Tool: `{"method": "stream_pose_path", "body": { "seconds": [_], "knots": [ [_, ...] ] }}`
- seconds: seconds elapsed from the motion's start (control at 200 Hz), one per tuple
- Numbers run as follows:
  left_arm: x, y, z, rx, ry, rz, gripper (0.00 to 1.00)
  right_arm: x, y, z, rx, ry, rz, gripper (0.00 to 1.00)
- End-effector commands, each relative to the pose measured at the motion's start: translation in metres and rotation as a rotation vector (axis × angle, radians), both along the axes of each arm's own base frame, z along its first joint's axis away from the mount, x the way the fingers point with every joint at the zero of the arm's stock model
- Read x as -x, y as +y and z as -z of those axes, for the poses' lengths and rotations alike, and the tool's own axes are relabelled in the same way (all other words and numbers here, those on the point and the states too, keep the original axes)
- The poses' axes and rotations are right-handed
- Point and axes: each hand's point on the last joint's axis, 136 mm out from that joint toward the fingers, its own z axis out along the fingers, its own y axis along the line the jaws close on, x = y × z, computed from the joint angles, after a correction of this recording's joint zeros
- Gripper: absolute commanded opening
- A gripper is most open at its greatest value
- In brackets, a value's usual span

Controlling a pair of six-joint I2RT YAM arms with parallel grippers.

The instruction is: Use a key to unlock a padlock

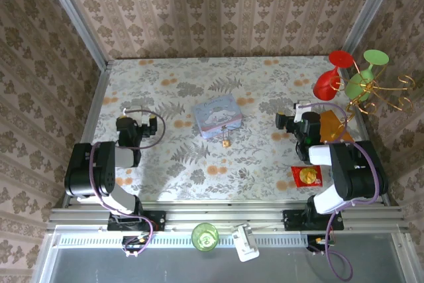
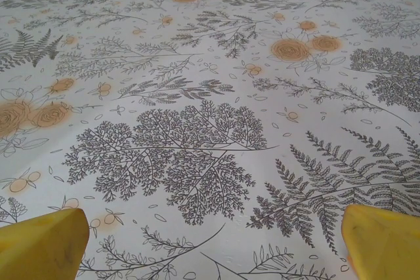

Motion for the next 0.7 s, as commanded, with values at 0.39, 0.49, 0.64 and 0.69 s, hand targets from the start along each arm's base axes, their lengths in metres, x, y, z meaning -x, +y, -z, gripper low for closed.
{"method": "stream_pose_path", "body": {
  "seconds": [0.39, 0.49, 0.64, 0.69],
  "knots": [
    [-0.0085, -0.0029, -0.0139, 0.008, -0.043, 0.027, 1.0, -0.0052, -0.0015, -0.0103, -0.005, -0.039, 0.002, 1.0],
    [-0.0089, -0.0028, -0.0142, 0.007, -0.044, 0.025, 1.0, -0.0052, -0.0014, -0.0094, -0.007, -0.036, 0.002, 1.0],
    [-0.0089, -0.0026, -0.0138, 0.008, -0.042, 0.025, 1.0, -0.0055, -0.0013, -0.0094, -0.005, -0.036, 0.001, 1.0],
    [-0.0088, -0.0025, -0.0135, 0.007, -0.042, 0.024, 1.0, -0.0056, -0.0011, -0.0096, -0.006, -0.036, 0.001, 1.0]
  ]
}}
